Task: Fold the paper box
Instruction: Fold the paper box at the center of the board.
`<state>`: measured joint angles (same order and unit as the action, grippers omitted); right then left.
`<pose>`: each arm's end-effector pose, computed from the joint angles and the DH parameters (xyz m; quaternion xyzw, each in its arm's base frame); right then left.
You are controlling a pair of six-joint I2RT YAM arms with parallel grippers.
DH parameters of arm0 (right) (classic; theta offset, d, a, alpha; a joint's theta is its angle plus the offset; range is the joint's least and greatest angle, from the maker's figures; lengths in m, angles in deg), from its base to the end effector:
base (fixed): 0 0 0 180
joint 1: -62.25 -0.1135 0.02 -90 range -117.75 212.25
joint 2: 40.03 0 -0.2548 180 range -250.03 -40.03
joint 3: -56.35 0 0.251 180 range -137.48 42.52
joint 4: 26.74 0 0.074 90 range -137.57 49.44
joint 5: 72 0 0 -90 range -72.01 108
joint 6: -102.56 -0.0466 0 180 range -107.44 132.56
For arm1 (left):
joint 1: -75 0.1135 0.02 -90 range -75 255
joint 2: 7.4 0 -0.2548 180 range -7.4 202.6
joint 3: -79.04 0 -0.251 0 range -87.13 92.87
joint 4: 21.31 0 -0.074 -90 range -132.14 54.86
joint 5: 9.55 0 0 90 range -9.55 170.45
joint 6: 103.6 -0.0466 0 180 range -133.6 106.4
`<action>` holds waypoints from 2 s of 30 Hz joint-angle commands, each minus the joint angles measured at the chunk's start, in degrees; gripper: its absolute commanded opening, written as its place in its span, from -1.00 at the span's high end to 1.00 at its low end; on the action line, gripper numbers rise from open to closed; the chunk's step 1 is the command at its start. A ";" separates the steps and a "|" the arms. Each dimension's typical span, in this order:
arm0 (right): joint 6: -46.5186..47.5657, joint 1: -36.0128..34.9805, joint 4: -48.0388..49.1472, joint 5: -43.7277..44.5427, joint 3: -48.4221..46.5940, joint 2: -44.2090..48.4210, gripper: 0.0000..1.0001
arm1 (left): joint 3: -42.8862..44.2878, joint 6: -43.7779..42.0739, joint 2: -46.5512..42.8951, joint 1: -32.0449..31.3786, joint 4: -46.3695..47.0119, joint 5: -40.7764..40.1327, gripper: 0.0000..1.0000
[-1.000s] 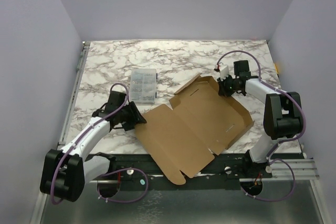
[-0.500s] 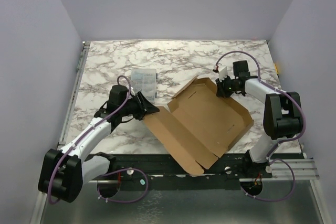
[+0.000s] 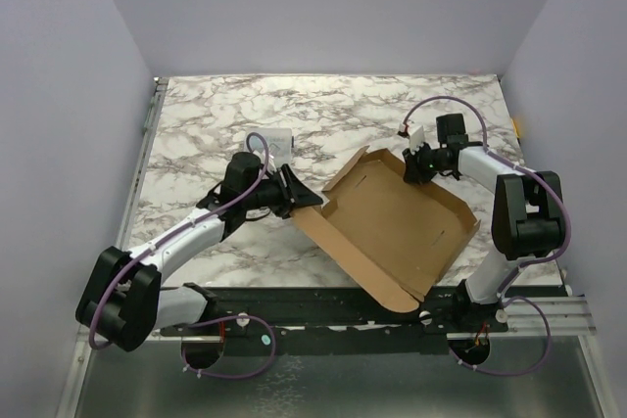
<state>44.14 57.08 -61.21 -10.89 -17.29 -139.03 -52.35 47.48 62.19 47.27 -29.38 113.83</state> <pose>0.3409 0.0535 0.1584 -0.3564 0.8669 0.1769 0.3004 0.2219 -0.1456 0.2076 -0.0974 0.8326 -0.5168 0.1739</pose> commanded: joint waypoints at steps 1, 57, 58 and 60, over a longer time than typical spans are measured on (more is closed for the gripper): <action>0.20 -0.90 -4.70 -7.56 0.51 0.54 0.74 | 0.61 -1.71 3.85 -0.84 1.11 -0.45 0.00; -6.90 4.82 -5.31 -18.84 1.61 1.90 0.56 | 58.48 -61.56 30.73 -0.32 -44.69 1.29 0.52; -6.49 4.82 -5.88 -20.32 1.48 1.93 0.48 | 59.53 -62.37 31.11 -0.36 -44.69 1.25 0.51; -5.99 4.82 -6.57 -22.77 1.37 2.12 0.33 | 62.01 -62.50 32.30 -0.31 -44.69 1.29 0.51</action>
<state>36.70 62.28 -64.68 -26.28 -14.95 -136.61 4.55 -11.10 92.28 47.32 -74.30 113.61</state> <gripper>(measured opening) 0.287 0.245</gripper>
